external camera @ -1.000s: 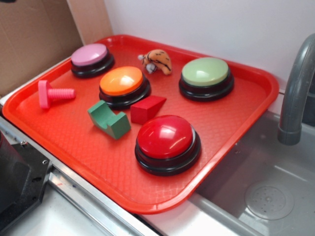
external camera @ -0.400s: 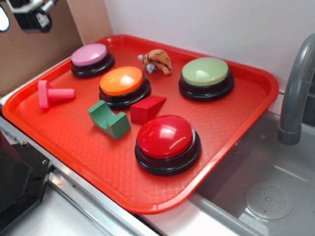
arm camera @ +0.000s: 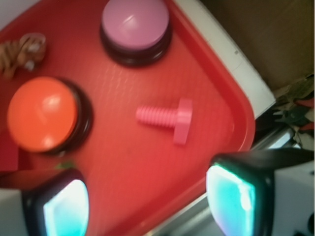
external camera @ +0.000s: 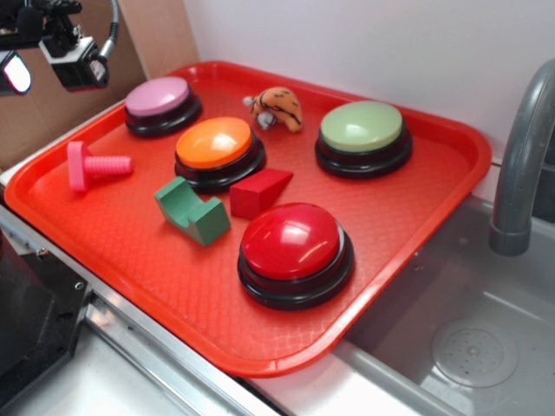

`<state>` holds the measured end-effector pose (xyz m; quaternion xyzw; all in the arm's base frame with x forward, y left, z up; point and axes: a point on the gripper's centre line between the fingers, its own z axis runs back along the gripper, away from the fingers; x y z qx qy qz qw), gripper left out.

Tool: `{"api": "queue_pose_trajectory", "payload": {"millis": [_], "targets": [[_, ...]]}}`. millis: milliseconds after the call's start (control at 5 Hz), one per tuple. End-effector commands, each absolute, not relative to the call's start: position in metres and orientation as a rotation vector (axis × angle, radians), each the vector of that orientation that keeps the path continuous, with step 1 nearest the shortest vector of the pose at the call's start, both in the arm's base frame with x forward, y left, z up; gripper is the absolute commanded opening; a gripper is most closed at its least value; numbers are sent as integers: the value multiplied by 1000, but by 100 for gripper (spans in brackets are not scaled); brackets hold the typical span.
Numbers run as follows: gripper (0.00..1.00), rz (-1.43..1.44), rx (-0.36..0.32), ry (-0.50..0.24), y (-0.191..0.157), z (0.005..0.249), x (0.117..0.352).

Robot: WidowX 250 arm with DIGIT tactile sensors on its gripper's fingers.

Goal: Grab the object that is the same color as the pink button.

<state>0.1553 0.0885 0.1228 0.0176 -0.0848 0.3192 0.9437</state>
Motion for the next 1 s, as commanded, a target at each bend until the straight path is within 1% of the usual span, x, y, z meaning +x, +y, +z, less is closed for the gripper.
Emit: {"api": "queue_pose_trajectory", "payload": {"millis": [0, 200, 400, 600, 800], "targets": [[100, 804, 121, -219, 124, 92, 170], [100, 826, 119, -175, 131, 67, 180], [100, 841, 127, -127, 136, 57, 175], [100, 814, 95, -100, 133, 53, 165], [100, 782, 16, -57, 131, 36, 169]]}}
